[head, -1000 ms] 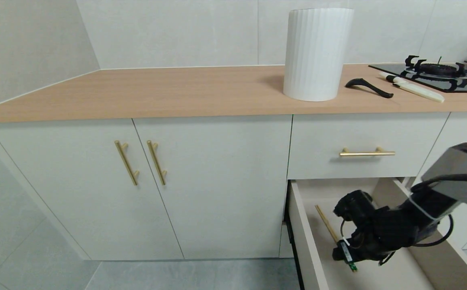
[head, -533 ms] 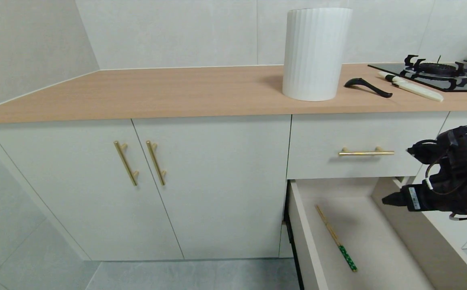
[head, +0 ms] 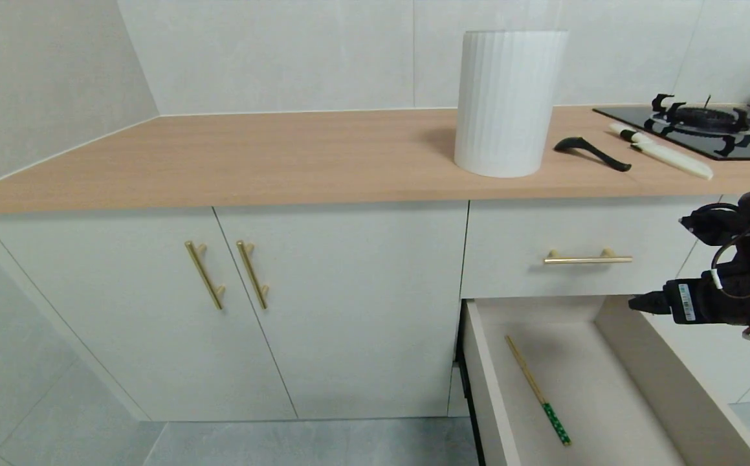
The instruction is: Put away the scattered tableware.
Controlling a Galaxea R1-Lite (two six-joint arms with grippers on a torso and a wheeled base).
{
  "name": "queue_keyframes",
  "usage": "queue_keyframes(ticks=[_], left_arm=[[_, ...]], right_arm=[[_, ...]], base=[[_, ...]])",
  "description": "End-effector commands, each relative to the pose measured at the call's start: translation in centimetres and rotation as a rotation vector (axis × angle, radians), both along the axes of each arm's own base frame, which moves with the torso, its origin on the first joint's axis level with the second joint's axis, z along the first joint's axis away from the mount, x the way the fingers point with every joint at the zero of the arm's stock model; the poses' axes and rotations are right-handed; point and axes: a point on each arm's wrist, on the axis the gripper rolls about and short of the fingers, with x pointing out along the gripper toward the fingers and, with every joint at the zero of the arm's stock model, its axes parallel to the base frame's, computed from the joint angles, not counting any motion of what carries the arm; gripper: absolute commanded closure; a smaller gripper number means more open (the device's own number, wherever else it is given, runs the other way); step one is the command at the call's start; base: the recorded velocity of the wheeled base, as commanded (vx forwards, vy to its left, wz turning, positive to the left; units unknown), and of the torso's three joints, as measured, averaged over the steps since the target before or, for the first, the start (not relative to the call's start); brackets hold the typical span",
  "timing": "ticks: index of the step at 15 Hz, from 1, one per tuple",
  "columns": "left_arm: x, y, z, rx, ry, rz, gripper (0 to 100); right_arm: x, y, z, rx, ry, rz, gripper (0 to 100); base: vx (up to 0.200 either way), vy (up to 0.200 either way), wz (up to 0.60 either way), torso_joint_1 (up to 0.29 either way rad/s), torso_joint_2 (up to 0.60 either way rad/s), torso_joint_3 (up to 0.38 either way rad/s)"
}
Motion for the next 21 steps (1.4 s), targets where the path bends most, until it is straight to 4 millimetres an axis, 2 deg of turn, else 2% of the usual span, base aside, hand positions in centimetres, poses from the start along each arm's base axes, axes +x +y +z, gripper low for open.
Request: queue_keyframes(ticks=[1,16,18,21], left_arm=[[0.0,0.0,0.0,0.000,0.001,0.001,0],[0.0,0.0,0.0,0.000,0.001,0.001,0],[0.0,0.0,0.0,0.000,0.001,0.001,0],[0.0,0.0,0.0,0.000,0.001,0.001,0]], right_arm=[[0.0,0.0,0.1,0.001,-0.004,0.001,0],[0.6,0.0,-0.4,-0.004,0.013,0.013,0],[2.1,-0.8,0.2,-0.002,-0.021,0.052,0],[8.2,-2.3,0.2,0.002,-0.067,0.176,0]], base=[[0.000,0.000,0.00,0.046,-0.56,-0.354],[0.000,0.000,0.00,0.156,-0.48,-0.316],[0.000,0.000,0.00,0.088,-0.20,-0.127],[0.000,0.000,0.00,0.012,-0.02,-0.014]])
